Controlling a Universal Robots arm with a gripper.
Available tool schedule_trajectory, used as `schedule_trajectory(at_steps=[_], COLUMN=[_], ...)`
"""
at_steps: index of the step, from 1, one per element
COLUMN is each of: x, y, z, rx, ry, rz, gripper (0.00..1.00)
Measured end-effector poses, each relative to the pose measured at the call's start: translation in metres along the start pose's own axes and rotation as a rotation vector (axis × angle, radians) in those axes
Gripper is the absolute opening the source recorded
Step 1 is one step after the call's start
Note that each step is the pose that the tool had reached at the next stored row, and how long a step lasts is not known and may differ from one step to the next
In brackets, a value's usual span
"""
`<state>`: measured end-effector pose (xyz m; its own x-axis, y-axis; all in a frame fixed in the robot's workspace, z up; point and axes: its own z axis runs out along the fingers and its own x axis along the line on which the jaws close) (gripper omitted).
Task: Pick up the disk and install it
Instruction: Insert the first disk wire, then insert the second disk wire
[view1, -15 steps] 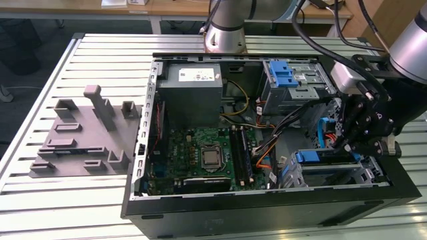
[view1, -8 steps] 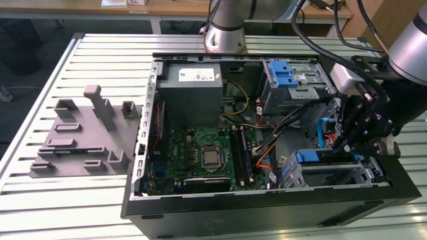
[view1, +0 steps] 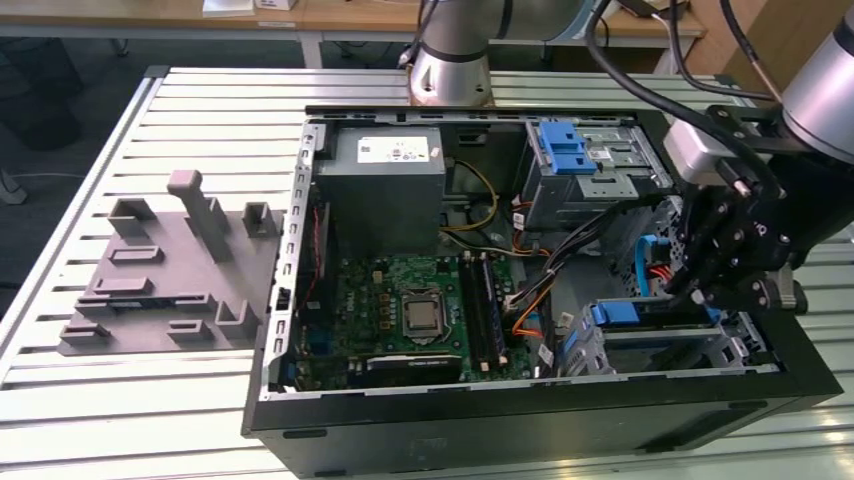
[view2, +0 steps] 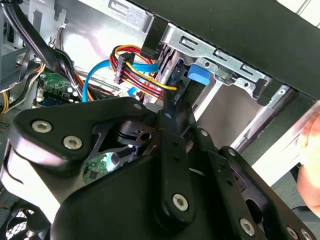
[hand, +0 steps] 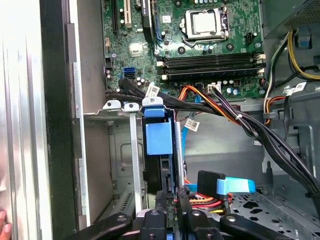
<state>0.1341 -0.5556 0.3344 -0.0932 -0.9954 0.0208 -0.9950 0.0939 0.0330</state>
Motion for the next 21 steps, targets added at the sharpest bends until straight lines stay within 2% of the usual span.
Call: schedule_trajectory(at_steps=[4, 8, 9, 10, 11, 21], x=[0.0001, 0.0001, 0.0001, 0.0001, 0.0001, 0.0001], y=[0.0002, 0.0002, 0.0002, 0.0002, 0.0002, 0.0002], z=[-0.0058, -0.0060, -0.0061, -0.0061, -0.0061, -0.0064], rx=[0.0000, 0.0000, 0.0000, 0.0000, 0.0000, 0.0000], ry=[0.0001, 0.0001, 0.0003, 0.0002, 0.0001, 0.0001], rz=[0.000, 0.000, 0.000, 0.000, 0.000, 0.000], gripper=[0.24, 0.22, 0.16, 0.16, 0.11, 0.11])
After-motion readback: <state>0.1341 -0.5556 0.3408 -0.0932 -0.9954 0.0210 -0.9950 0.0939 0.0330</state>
